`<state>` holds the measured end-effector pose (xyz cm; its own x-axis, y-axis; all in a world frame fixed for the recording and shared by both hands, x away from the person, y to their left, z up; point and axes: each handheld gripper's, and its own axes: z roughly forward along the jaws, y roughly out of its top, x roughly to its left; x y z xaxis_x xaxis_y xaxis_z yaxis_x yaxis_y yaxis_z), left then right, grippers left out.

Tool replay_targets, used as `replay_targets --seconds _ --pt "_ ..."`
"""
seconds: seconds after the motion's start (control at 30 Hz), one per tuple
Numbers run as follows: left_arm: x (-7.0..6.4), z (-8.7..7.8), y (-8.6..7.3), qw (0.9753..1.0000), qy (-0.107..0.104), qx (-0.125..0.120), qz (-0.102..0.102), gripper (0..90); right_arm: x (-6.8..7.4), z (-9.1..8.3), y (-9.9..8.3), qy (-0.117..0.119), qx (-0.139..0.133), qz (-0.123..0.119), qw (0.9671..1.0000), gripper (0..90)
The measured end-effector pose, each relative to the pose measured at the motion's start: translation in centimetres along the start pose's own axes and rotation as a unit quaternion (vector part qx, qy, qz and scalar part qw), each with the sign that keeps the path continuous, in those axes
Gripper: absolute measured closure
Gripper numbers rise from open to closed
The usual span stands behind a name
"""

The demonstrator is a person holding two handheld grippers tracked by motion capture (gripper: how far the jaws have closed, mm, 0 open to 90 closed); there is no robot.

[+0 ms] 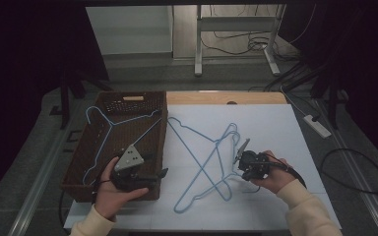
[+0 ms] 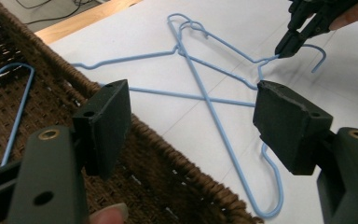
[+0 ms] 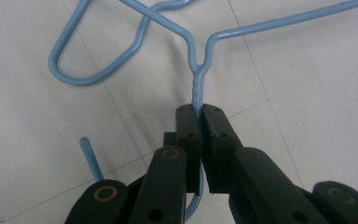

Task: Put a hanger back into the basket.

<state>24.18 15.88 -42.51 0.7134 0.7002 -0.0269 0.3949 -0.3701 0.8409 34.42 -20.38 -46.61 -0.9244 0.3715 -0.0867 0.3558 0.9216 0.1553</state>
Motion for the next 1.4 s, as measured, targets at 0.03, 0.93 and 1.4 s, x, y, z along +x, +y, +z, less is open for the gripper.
replay_targets --seconds 0.03,0.93,1.4 --pt "-0.1 0.1 0.1 1.0000 -0.001 -0.001 0.001 27.6 0.0 -0.1 0.0 -0.001 -0.001 0.000 1.0000 86.1" --pt "-3.8 4.0 2.1 0.9981 -0.043 0.020 0.038 27.6 0.0 -0.3 0.3 0.002 0.001 -0.003 1.0000 86.0" --pt "-5.2 6.5 2.4 0.9968 -0.058 0.040 0.038 27.6 0.0 -0.3 0.4 0.001 0.000 -0.003 1.0000 86.0"
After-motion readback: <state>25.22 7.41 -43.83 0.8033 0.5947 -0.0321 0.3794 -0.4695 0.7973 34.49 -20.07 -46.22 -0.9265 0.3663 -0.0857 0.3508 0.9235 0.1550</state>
